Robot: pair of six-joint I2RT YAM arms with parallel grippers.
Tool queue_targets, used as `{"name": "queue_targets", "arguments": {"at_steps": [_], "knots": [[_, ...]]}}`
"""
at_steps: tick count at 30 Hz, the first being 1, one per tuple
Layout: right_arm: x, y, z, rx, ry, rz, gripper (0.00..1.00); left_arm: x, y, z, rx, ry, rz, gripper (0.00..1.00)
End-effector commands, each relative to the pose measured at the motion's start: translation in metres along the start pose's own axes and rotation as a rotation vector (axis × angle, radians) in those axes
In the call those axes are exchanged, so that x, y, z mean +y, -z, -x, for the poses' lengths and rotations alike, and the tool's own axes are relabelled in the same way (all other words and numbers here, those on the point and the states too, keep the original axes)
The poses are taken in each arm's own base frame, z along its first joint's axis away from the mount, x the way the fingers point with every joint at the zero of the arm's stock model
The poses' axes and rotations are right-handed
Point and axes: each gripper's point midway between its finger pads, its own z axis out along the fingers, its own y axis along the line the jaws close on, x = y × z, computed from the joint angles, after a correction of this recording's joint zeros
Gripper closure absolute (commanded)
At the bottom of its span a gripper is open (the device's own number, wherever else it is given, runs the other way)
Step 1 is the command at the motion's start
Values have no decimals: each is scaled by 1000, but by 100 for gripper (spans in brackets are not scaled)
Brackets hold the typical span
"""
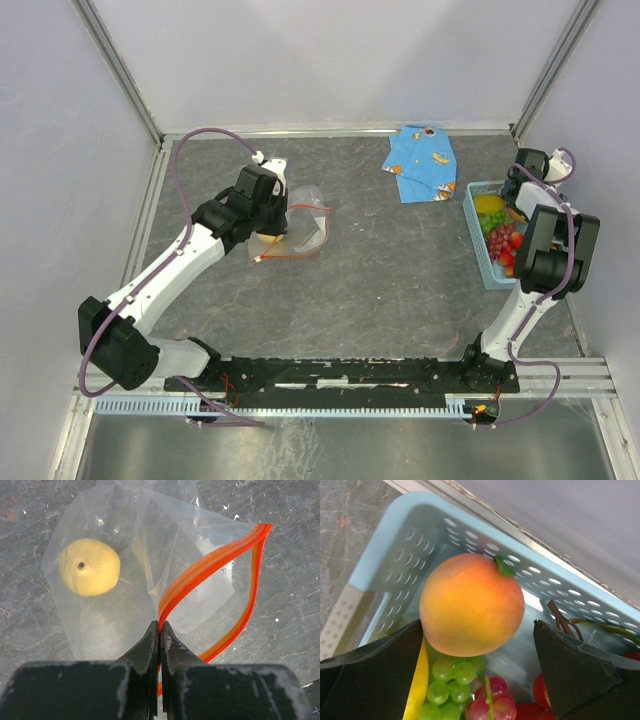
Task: Place the food in the zip-top bag and seal the zipper
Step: Pick up the fake fruit from the bin.
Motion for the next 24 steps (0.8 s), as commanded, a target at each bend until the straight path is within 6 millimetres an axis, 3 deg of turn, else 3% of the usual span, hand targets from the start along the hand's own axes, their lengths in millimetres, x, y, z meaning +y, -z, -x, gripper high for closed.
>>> {"name": "queue_targets", "arguments": {"at_steps": [1, 9, 15, 19, 24], "knots": [[8, -11, 22, -43, -67, 28, 1, 1, -2, 12, -43, -48, -5, 97], [21, -26, 18, 17, -48, 84, 1, -3, -3, 10, -36, -49, -25, 97], [20, -24, 16, 28, -36, 94, 15, -3, 0, 11, -45, -48, -30, 97], [15, -13, 17, 21, -20, 107, 25, -4, 3, 12, -52, -47, -38, 97], [9, 13, 32, -24, -18, 142, 33, -7, 8, 15, -67, -46, -54, 97]]}}
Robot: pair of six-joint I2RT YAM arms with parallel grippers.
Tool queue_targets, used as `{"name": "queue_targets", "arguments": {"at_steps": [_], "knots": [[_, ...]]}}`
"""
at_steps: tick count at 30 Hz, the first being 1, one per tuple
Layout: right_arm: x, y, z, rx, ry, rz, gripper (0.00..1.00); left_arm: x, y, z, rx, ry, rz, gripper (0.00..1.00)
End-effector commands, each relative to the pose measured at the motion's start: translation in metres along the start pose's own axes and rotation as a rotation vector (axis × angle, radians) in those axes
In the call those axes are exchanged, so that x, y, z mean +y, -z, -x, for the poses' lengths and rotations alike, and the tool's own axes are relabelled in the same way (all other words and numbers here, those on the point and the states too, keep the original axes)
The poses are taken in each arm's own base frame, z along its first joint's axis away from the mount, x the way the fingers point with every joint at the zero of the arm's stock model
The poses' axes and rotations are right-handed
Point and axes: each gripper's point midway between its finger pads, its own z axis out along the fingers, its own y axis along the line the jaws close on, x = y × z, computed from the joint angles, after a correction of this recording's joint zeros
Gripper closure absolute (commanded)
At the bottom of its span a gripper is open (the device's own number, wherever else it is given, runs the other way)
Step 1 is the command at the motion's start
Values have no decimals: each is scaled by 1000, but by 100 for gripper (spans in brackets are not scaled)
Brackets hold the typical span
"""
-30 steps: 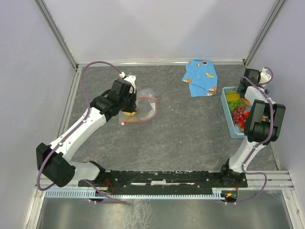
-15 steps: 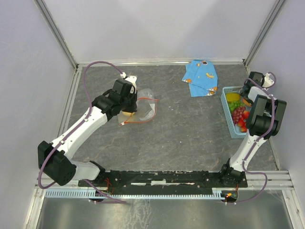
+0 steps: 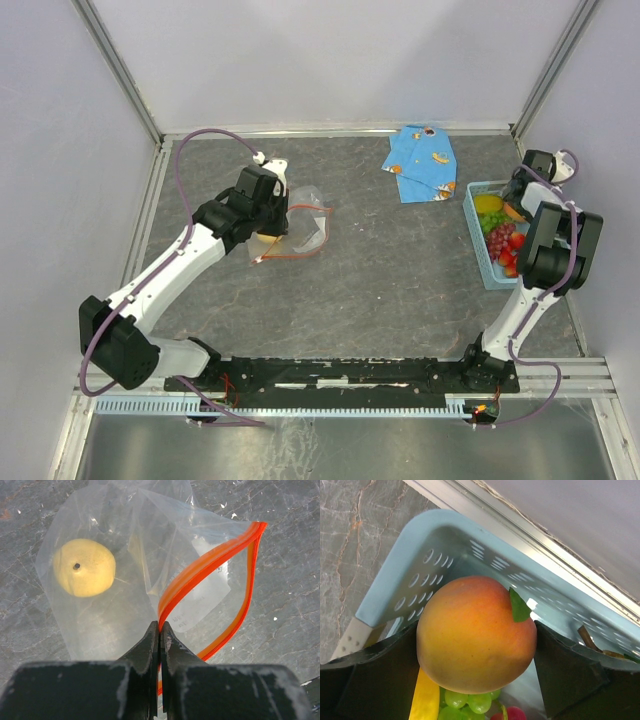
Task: Place the food in the zip-top bag and seal the zipper
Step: Pick up the fake fruit from the bin, then place the fake fruit in the zipper food storage bag.
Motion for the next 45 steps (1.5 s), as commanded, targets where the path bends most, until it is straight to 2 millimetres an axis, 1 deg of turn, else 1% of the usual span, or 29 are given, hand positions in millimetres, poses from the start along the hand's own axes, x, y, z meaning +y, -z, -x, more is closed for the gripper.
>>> {"name": "queue_targets", "arguments": {"at_steps": [1, 6, 9, 10, 12, 15, 19, 21, 25, 26, 32, 40, 43, 44, 45], "knots": [[3, 41, 38, -101, -12, 70, 34, -5, 11, 16, -76, -46, -47, 97], [2, 67, 41, -114, -1, 123, 36, -8, 16, 18, -90, -46, -63, 97], [-1, 82, 37, -118, 2, 147, 37, -9, 18, 19, -95, -45, -70, 97], [-2, 87, 32, -112, 0, 158, 37, -9, 19, 19, -96, -44, -73, 97], [-2, 99, 28, -115, 1, 186, 37, -9, 21, 19, -100, -44, -74, 97], [4, 121, 22, -125, 20, 236, 37, -10, 22, 20, -107, -44, -79, 97], [16, 156, 7, -127, 53, 329, 37, -13, 25, 20, -112, -46, -99, 97], [25, 176, -2, -118, 57, 406, 38, -14, 26, 21, -116, -46, -106, 97], [45, 218, -29, -94, 110, 552, 39, -14, 27, 21, -119, -49, -107, 97], [50, 233, -33, -103, 122, 594, 39, -14, 27, 21, -118, -50, -107, 97], [73, 294, -64, -107, 184, 787, 39, -16, 26, 20, -121, -54, -121, 97], [114, 379, -115, -74, 307, 1079, 38, -17, 27, 21, -129, -60, -128, 97], [128, 407, -134, -76, 364, 1152, 38, -17, 27, 21, -129, -62, -130, 97], [133, 419, -141, -81, 386, 1181, 38, -17, 27, 21, -130, -62, -130, 97], [137, 426, -147, -85, 403, 1196, 38, -17, 27, 22, -131, -62, -128, 97]]}}
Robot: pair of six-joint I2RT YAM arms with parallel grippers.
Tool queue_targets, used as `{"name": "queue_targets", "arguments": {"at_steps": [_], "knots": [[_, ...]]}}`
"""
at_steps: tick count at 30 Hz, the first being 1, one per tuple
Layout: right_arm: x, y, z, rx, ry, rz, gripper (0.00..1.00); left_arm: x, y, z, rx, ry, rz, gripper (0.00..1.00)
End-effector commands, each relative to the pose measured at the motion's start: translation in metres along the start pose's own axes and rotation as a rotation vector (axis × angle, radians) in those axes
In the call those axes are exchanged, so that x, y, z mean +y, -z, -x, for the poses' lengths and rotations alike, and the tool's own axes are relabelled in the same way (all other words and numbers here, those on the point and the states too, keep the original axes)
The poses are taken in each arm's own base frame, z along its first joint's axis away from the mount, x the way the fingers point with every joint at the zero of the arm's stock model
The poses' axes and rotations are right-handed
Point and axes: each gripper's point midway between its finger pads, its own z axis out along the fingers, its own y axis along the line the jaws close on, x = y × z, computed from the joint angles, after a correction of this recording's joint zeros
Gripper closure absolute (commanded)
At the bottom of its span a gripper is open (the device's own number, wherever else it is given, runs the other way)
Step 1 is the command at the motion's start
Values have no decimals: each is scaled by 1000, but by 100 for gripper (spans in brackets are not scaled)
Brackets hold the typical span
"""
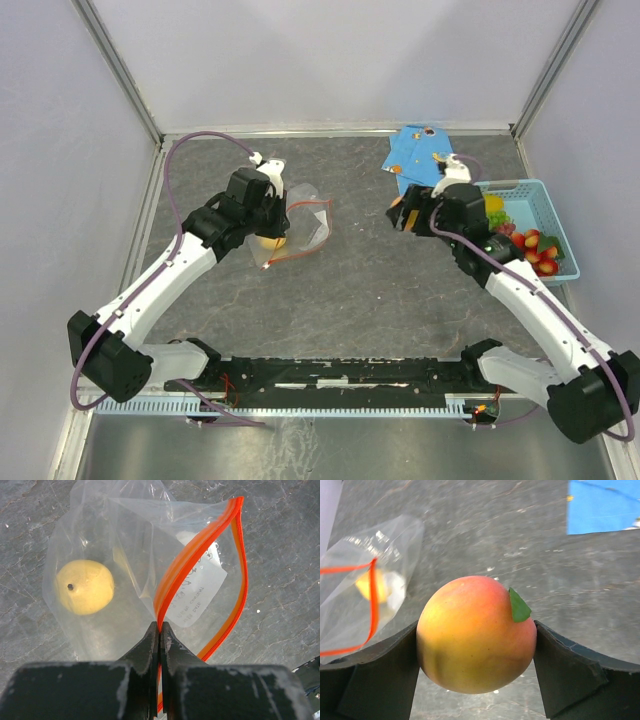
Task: Place the food in the zip-top bag and seal the zipper
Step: Place the fake fruit in the zipper food storage bag.
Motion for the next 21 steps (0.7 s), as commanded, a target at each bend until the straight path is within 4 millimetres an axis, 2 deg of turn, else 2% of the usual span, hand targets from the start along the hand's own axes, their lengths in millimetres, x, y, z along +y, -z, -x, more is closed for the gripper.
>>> {"name": "queue_targets", "arguments": {"at_steps": [1, 5, 8, 14, 18, 21], "knots": [[55, 1, 12, -65, 56, 116, 38, -4, 7, 18, -78, -46, -34, 97], [99, 0, 3, -64, 93, 223, 37, -6, 7, 17, -77, -47, -42, 97], [133, 2, 4, -97, 121, 319, 37, -6, 7, 17, -75, -47, -47, 97], [189, 0, -4, -164, 152, 510, 35, -8, 7, 17, -74, -48, -54, 97], [215, -7, -15, -199, 174, 588, 34, -10, 8, 17, -74, -48, -65, 97], [222, -18, -22, -224, 182, 607, 34, -11, 8, 17, -75, -48, -75, 97]]}}
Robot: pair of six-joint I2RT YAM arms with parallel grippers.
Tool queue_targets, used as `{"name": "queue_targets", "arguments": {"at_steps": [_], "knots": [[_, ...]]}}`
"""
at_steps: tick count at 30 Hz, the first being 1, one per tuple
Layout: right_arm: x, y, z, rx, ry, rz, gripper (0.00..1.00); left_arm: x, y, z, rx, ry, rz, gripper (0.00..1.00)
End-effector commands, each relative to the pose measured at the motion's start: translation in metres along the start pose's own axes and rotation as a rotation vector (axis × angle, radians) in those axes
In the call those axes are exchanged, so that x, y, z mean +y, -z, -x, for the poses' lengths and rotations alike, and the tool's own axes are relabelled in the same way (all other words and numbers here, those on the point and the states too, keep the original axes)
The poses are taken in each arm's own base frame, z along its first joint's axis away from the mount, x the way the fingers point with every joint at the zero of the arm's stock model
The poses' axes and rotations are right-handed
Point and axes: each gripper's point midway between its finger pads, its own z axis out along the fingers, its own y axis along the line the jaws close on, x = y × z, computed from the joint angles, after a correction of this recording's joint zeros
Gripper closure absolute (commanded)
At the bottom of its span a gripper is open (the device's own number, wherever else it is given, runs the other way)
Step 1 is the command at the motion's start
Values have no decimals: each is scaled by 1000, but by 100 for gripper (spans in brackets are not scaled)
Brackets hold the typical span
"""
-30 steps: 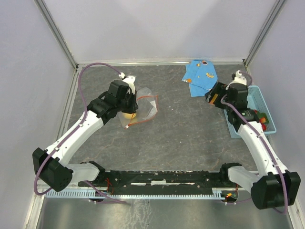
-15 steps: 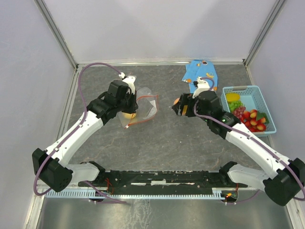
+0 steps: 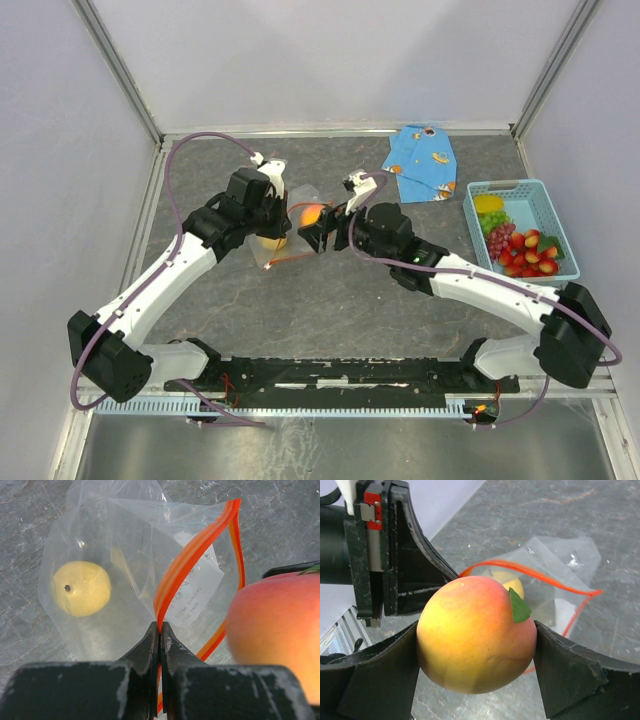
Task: Place the food in the zip-top bag and seal the zipper
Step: Place the fake fruit in the zipper food storage bag.
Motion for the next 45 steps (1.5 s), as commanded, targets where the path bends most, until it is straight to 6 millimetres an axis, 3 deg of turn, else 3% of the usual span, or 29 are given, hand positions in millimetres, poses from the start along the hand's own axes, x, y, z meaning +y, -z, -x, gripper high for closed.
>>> {"name": "queue_targets", "arguments": {"at_steps": [1, 11, 15, 20, 30, 39, 45], "knots": [[24, -17, 29, -169, 36, 102, 34, -8, 9, 18, -79, -48, -52, 97], [-12, -41, -15, -172, 59, -1, 31, -13, 12, 21, -89, -39, -91, 97], [-24, -43, -29, -134, 59, -52, 22, -16, 12, 20, -85, -34, -112, 97], [-21, -46, -34, -96, 58, -41, 13, -17, 11, 19, -84, -35, -120, 97], [-18, -37, -47, -39, 65, -11, 3, -14, 10, 19, -84, -34, -105, 97], [-19, -9, -23, -46, 113, -48, 1, -14, 9, 18, -81, -37, -104, 97], [-51, 16, 1, -26, 203, -266, 3, -14, 8, 18, -80, -38, -104, 97]]}}
